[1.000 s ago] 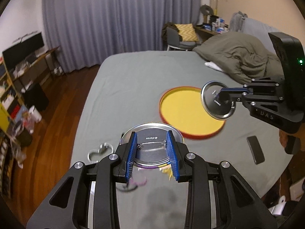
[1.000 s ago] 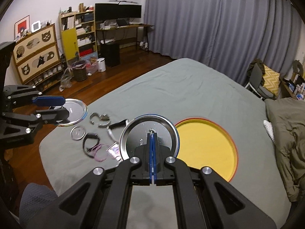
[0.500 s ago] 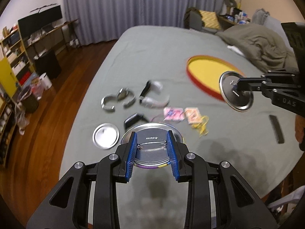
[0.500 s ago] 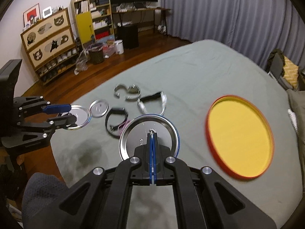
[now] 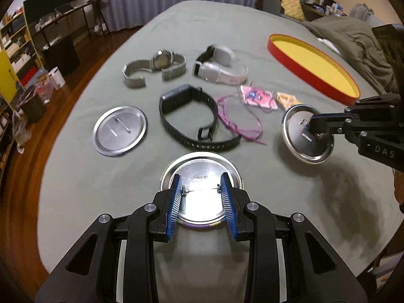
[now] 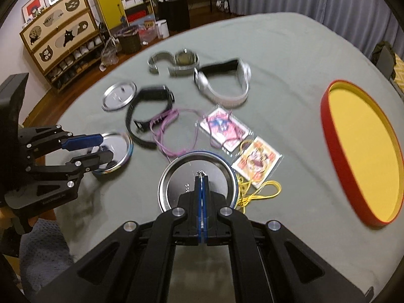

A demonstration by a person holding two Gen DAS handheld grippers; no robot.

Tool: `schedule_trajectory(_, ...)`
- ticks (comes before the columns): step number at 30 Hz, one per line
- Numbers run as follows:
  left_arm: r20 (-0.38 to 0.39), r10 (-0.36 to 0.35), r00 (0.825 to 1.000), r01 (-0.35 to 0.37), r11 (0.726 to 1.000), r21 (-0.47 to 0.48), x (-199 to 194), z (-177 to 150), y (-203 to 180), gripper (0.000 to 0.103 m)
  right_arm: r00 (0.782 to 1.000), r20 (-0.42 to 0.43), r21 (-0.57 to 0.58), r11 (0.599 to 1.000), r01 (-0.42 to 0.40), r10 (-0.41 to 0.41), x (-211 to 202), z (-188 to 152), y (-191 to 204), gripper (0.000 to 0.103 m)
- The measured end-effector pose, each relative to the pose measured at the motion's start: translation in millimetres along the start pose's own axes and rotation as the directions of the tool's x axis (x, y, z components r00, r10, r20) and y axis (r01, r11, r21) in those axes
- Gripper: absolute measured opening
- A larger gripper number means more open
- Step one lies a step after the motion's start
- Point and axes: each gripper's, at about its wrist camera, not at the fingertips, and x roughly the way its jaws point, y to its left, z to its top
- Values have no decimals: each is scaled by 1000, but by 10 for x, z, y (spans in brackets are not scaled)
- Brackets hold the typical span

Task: Organize jewelry
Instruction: 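Lower both silver buttons onto the bed beside the badges and black band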

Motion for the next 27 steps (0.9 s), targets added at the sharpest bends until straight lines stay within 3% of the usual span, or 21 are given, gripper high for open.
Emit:
schedule_trajectory(7, 36, 10, 999, -10, 1000, 8, 71, -97, 2, 31, 999, -39, 5, 1000, -4, 4, 229, -181, -50, 2)
schedule_trajectory(17, 40, 23, 999, -24, 1000, 13, 75, -79, -4, 31, 999, -38, 38, 999, -10, 12, 233, -227, -88, 2)
schedule_trajectory(20, 41, 27, 999, -27, 1000, 2, 65, -78, 3, 46, 999, -41, 39, 999, -9, 11, 218, -227, -81, 2)
schedule_trajectory(23, 50, 30, 998, -30, 1000, 1, 43, -82, -8, 49, 999, -45, 42, 999, -12, 14, 218, -214, -75, 2)
schedule_trajectory(25, 57, 27, 998, -27, 1000, 0, 22, -81, -15, 61, 999, -44, 40, 999, -12, 13, 214, -213, -74, 2)
schedule_trajectory(26, 62, 36, 997, -36, 999, 1, 8, -81, -20, 74, 999, -42, 38, 999, -10, 12, 203, -212, -74, 2)
schedule_trajectory(27, 74, 46, 996, -46, 999, 0, -20, -81, -21, 77, 999, -40, 37, 999, -8, 9, 187, -207, -71, 2)
